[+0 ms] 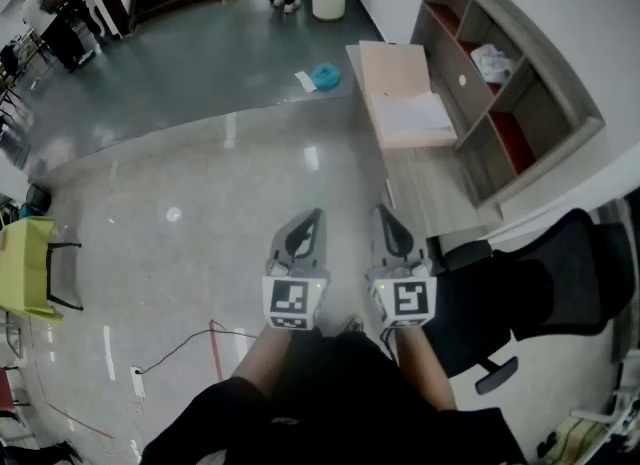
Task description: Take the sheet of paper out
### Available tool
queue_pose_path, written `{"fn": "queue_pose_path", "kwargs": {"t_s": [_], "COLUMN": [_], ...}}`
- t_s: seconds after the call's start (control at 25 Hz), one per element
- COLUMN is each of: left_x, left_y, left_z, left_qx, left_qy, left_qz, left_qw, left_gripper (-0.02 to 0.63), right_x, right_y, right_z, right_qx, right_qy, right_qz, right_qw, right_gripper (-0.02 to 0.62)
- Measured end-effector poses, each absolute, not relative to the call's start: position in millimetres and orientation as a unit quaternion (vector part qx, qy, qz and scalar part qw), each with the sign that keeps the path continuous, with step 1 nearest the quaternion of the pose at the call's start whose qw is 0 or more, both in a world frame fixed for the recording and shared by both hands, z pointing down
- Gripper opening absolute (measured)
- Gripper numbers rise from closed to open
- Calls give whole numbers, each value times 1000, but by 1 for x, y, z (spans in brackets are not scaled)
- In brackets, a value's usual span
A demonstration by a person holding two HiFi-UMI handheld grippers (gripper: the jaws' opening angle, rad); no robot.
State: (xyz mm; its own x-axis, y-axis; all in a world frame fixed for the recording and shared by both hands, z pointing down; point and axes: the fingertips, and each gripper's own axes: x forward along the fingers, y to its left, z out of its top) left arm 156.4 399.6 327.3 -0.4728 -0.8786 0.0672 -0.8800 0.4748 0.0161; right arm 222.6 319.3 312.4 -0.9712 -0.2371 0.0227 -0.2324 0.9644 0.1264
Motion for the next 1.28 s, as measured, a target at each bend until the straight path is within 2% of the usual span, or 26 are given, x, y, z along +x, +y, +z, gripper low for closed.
{"fn": "queue_pose_path", "kwargs": {"t_s": [0.6, 1.28], "left_x": [154, 80], "left_y": [423, 538], "left_z": [342, 365], "left_qx": [507, 463], "left_qy": [-860, -883], "left_qz": [-2, -9], "left_qw": [58, 73], "left_gripper": [43, 43], "right_x": [212, 120], "right_y": [345, 454], "right_z": [330, 339], "right_qx": [101, 49], "right_qy": [-993, -997], "right_qz": [-52, -50], "right_qw": [42, 46], "right_gripper": [15, 15]}}
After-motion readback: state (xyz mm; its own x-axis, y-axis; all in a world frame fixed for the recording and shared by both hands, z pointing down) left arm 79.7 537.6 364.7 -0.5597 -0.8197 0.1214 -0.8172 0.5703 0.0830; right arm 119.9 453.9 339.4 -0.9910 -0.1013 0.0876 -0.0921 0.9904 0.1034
